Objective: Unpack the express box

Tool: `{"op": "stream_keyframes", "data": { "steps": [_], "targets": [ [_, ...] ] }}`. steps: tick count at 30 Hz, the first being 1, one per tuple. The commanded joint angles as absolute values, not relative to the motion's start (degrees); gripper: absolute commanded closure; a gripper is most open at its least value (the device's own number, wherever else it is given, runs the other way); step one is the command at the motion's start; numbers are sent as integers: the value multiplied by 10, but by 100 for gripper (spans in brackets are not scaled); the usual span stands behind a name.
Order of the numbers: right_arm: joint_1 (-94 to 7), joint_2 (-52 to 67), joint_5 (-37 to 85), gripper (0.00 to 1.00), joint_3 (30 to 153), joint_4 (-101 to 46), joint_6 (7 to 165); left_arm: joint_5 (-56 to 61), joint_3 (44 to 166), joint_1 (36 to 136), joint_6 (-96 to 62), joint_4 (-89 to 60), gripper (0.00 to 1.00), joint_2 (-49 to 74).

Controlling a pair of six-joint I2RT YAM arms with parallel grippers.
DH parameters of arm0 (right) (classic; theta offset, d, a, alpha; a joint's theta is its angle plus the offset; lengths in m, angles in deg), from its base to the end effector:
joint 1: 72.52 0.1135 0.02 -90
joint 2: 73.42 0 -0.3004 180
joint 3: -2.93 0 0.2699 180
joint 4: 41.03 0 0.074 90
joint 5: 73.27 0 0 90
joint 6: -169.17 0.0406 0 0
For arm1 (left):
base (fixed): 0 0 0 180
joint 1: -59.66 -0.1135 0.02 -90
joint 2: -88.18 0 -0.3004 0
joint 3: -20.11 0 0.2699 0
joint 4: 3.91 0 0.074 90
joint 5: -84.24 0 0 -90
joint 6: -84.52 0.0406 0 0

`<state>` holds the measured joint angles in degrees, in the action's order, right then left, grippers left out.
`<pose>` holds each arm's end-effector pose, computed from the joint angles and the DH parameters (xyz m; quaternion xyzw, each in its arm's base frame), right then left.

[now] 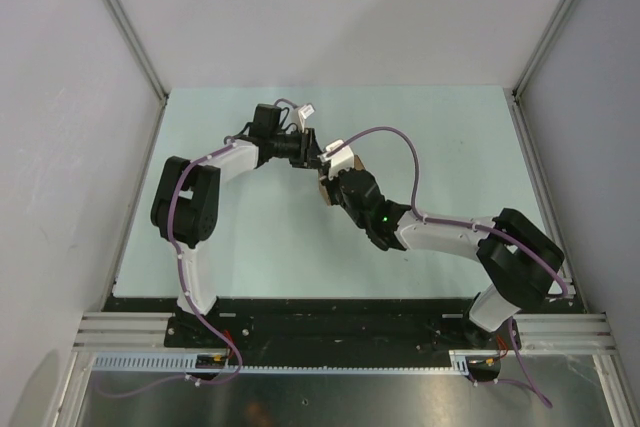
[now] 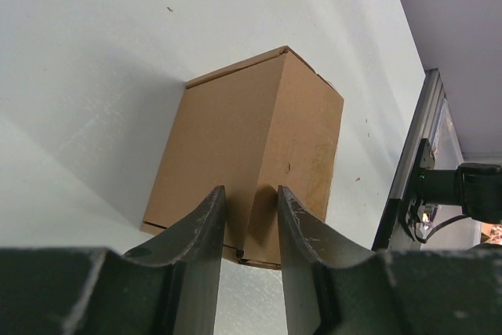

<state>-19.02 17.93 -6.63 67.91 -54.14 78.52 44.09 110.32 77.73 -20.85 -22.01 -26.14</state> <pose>0.2373 0.2936 0.2684 -0.2376 0.7408 0.1284 0.6150 0.4317 -0.1735 0.2097 0.1902 0.8249 -0.4747 0.2410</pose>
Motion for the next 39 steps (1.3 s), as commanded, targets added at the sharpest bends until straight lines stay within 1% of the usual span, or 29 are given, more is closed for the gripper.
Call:
{"op": "stream_keyframes", "data": {
  "steps": [1,8,19,31,39],
  "targets": [
    [-186,180,-86,100,699,-553,772,400,1099,775,-161,-272,64,-280],
    [-185,147,-83,100,699,-456,807,376,1099,775,-153,-281,67,-282],
    [-180,120,-85,100,700,-386,829,350,1111,775,-141,-298,70,-290],
    [-195,203,-63,100,700,-419,829,349,1108,776,-136,-306,70,-288],
    [-204,223,-72,100,699,-465,808,362,1112,777,-137,-306,71,-294]
  ]
}}
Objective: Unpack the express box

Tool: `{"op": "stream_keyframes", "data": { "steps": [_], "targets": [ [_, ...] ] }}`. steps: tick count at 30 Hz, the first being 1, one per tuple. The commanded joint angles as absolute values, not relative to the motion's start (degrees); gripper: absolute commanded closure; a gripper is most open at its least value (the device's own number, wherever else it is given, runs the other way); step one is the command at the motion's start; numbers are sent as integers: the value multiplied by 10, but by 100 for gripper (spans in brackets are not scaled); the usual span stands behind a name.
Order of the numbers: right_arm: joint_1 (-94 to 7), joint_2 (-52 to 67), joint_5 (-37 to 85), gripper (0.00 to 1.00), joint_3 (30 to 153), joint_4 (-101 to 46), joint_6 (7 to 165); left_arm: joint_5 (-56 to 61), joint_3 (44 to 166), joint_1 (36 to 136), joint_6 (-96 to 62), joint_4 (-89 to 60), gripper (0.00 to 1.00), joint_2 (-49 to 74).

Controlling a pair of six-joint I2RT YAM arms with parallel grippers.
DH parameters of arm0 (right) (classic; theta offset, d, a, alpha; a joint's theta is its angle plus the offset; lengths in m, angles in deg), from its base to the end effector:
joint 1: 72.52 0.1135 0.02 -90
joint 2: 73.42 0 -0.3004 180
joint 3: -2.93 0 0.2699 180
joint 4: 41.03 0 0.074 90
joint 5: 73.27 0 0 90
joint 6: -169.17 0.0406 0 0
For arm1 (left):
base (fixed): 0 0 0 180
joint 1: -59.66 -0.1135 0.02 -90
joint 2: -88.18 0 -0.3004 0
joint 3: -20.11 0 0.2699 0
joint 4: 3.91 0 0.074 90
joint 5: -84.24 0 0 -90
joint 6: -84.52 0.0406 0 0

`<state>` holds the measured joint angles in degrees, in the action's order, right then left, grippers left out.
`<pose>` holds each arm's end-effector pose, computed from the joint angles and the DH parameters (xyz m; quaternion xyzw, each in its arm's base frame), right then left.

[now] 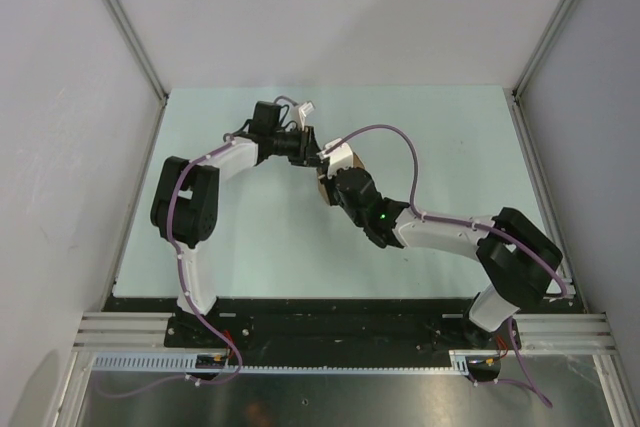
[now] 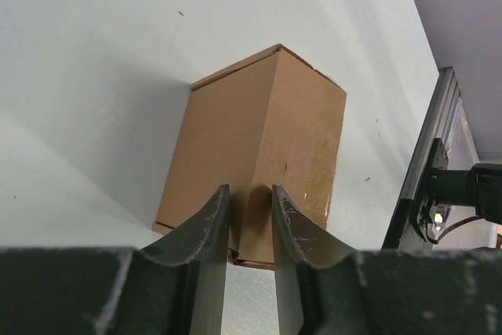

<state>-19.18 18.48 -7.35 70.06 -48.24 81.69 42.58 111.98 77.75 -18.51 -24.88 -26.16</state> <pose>0.2407 0.2957 0.2671 -0.2272 0.7656 0.1220 0.5894 0.4341 -0.1737 0.2146 0.1987 0.8301 -0.4590 0.2465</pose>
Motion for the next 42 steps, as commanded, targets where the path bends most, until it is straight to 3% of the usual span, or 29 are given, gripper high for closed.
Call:
{"op": "stream_keyframes", "data": {
  "steps": [1,7,19,33,36,38,42],
  "targets": [
    [-205,226,-72,100,700,-472,805,362,1112,777,-138,-306,71,-294],
    [-205,237,-75,100,700,-487,793,363,1113,777,-136,-306,72,-296],
    [-204,119,-89,100,699,-474,775,356,1115,777,-133,-312,74,-297],
    [-218,74,-99,100,699,-447,823,353,1118,777,-134,-315,73,-289],
    [-262,56,-96,100,699,-384,913,314,1116,777,-135,-316,70,-272],
    [-293,49,-96,100,699,-351,954,239,1114,777,-144,-317,62,-263],
    [-321,47,-76,100,700,-284,1003,165,1114,774,-151,-320,60,-253]
  ]
}}
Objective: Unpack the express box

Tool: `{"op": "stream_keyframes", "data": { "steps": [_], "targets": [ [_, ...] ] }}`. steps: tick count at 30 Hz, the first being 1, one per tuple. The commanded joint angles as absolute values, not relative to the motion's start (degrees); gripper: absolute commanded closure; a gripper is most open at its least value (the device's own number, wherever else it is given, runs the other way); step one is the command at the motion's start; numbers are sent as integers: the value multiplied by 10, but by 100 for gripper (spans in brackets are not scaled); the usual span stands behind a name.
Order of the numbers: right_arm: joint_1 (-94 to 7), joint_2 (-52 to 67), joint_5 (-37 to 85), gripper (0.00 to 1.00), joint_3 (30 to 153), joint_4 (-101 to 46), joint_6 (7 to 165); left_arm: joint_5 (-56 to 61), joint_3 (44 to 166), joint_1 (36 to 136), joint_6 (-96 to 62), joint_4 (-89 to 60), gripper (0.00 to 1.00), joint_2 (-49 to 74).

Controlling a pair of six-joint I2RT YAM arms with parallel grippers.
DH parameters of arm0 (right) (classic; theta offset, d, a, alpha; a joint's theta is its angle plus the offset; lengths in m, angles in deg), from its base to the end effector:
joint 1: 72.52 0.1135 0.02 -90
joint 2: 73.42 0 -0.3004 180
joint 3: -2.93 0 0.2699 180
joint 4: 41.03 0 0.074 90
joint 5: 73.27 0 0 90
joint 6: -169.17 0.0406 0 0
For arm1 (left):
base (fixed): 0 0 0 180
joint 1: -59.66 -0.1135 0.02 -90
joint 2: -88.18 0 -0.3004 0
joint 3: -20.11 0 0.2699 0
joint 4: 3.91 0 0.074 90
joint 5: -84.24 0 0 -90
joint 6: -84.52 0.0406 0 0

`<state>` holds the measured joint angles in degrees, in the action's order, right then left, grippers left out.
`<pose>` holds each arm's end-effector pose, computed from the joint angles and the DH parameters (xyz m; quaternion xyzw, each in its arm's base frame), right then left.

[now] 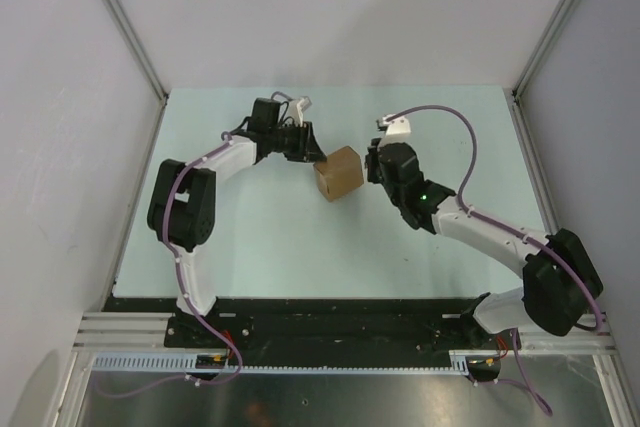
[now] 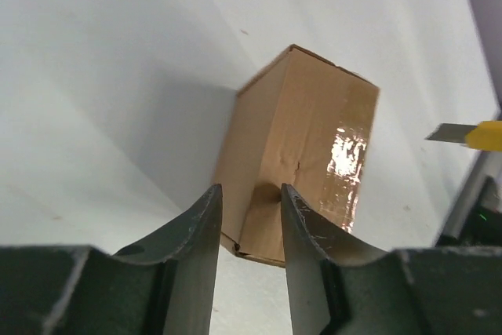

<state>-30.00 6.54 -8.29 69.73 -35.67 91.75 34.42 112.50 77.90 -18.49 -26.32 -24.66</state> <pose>0.2589 0.2141 0.3127 -0.0825 0.7982 0.1079 0.5869 0.4348 -0.1709 0.2246 0.1765 0.8536 -0.4044 0.2769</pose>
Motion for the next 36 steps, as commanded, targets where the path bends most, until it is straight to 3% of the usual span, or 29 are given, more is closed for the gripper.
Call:
{"op": "stream_keyframes", "data": {
  "steps": [1,5,17,22,27,32,36],
  "targets": [
    [-324,47,-72,100,699,-265,1009,161,1116,774,-154,-320,60,-253],
    [-357,43,-29,100,700,-222,1053,160,1128,773,-166,-324,59,-256],
    [-519,73,266,100,699,-127,1094,163,1136,772,-190,-328,58,-244],
    [-539,96,311,87,699,-129,1093,49,1118,767,-223,-328,51,-195],
    [-553,140,355,74,706,-123,1098,77,1133,761,-235,-328,44,-180],
    [-564,183,341,70,716,-103,1096,145,1148,760,-252,-328,41,-204],
    [-572,202,326,59,727,-93,1098,144,1138,761,-260,-328,39,-220]
  ]
}}
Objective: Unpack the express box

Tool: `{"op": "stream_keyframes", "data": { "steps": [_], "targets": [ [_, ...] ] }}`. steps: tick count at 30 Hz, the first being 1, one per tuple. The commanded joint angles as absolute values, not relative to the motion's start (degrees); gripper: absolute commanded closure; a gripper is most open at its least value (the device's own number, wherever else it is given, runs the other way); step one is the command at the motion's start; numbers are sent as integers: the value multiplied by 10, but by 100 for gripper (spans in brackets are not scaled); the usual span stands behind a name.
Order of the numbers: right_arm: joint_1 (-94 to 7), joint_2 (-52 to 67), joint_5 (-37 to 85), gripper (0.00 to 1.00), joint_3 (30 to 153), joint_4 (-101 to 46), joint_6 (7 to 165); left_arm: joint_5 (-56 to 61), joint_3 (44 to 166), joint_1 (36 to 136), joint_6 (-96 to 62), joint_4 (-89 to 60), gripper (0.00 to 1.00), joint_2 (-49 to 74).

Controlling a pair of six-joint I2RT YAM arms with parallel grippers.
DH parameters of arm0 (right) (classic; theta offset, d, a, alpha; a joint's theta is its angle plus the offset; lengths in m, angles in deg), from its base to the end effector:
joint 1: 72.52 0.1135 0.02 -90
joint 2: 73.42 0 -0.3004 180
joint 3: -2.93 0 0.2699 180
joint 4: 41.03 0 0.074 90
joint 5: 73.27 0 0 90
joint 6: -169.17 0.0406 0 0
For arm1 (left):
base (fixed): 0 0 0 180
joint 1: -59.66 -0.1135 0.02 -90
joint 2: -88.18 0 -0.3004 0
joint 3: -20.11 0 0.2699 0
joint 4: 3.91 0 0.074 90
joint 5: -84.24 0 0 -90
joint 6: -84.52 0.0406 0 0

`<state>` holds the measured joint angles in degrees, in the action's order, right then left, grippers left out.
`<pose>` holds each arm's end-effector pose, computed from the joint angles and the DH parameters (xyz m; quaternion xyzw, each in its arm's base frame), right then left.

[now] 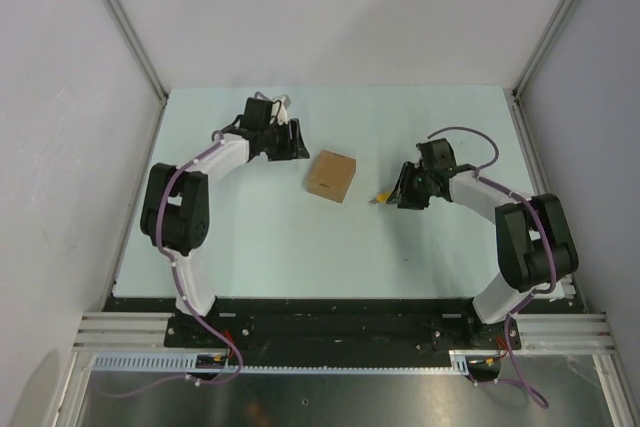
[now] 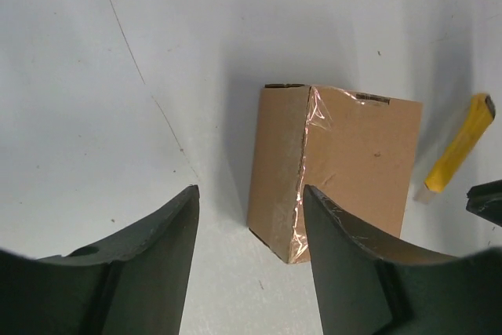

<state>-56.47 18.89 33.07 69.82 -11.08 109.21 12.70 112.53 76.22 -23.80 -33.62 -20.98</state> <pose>0.3237 0.1050 0.2049 0.0731 0.9431 0.2402 0.2180 0.4321 -0.1419 0.2380 0.0454 0.9174 -0.2518 0.3047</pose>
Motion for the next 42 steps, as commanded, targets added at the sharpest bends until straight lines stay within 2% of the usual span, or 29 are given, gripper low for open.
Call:
{"op": "stream_keyframes", "data": {
  "steps": [1,6,11,14,20,23,27,28,29,32,34,36,39,40,42],
  "targets": [
    [-572,203,319,57,730,-90,1101,136,1135,761,-262,-328,39,-221],
    [-570,181,255,46,743,-84,1099,129,1126,761,-267,-327,39,-230],
    [-508,170,223,44,779,-131,1056,204,1119,763,-275,-325,40,-242],
    [-463,182,208,52,807,-173,1026,266,1101,771,-259,-314,51,-236],
    [-426,237,205,65,869,-200,1012,301,1049,792,-245,-299,62,-204],
    [-418,260,205,66,888,-210,1007,325,1028,799,-250,-291,67,-198],
    [-400,285,200,66,906,-220,986,298,1015,801,-258,-287,64,-183],
    [-395,289,196,67,909,-224,979,291,1015,801,-259,-284,61,-177],
    [-391,300,192,66,914,-224,961,287,1017,801,-260,-283,53,-168],
    [-370,318,168,65,935,-209,941,290,1030,797,-272,-276,44,-160],
    [-359,340,130,64,950,-177,933,291,1038,795,-284,-273,42,-161],
    [-354,348,117,63,958,-167,935,290,1040,795,-296,-270,42,-167],
    [-351,351,120,64,958,-164,937,275,1036,794,-312,-264,48,-175],
    [-348,353,123,65,958,-165,935,269,1034,794,-315,-263,52,-177],
    [-346,358,125,71,958,-165,931,262,1032,792,-323,-261,55,-182]
  ]
}}
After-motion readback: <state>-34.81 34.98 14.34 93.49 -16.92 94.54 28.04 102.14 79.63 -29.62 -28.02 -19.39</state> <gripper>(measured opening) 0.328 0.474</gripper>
